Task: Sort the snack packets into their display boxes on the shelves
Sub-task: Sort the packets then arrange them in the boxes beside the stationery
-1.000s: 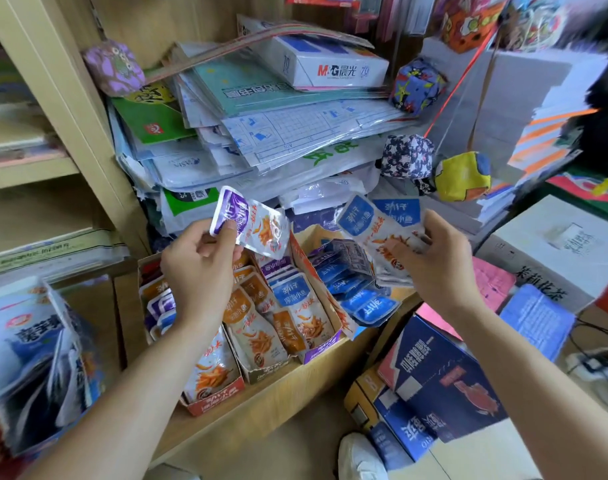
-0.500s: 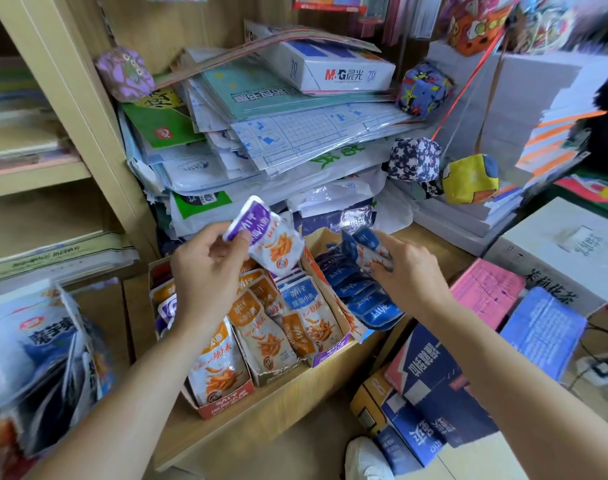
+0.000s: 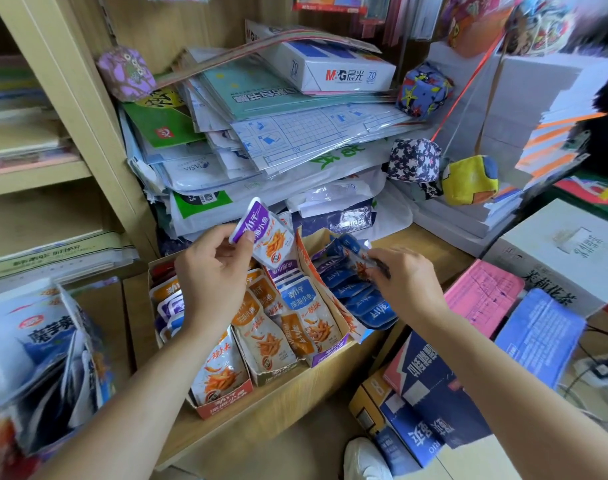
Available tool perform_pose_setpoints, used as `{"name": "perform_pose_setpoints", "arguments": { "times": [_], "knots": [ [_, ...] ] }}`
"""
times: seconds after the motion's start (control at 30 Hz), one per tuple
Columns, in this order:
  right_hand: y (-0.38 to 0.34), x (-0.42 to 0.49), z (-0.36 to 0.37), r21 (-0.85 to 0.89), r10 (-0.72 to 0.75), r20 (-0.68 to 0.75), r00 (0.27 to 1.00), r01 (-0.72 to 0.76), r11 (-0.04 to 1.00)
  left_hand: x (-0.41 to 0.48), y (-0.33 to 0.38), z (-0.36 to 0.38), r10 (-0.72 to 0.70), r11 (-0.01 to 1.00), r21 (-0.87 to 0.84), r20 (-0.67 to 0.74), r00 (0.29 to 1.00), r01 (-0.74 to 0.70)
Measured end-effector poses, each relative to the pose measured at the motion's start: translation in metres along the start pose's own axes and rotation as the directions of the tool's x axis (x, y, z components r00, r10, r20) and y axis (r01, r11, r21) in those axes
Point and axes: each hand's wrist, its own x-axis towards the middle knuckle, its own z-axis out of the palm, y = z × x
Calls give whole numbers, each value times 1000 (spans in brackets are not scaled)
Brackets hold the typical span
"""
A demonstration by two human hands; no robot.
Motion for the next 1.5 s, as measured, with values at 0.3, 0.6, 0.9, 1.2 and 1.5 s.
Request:
{"name": "perform_pose_setpoints", "arguments": {
  "times": [0.3,0.6,0.9,1.2,1.5],
  "knots": [
    [-32,-9,-10,-47,-92,30,995,93,995,2,-3,-7,-67,996,-51,-10,998,67],
    [-71,16,42,-118,-274,478,834,370,921,4,-9,-25,-75,995,-68,15,997,76],
    [-68,13,33,-40,-295,324,899,324,945,6,-9,-28,-62,994,-88,31,998,64],
    [-36,-10,-56,389,-186,461,868,-10,921,0,0,-20,16,997,-81,114,993,-7],
    [17,-7,-70,624,334,-72,940,-218,750,-15,5,10,-13,985,168,355,935,-50]
  ]
}}
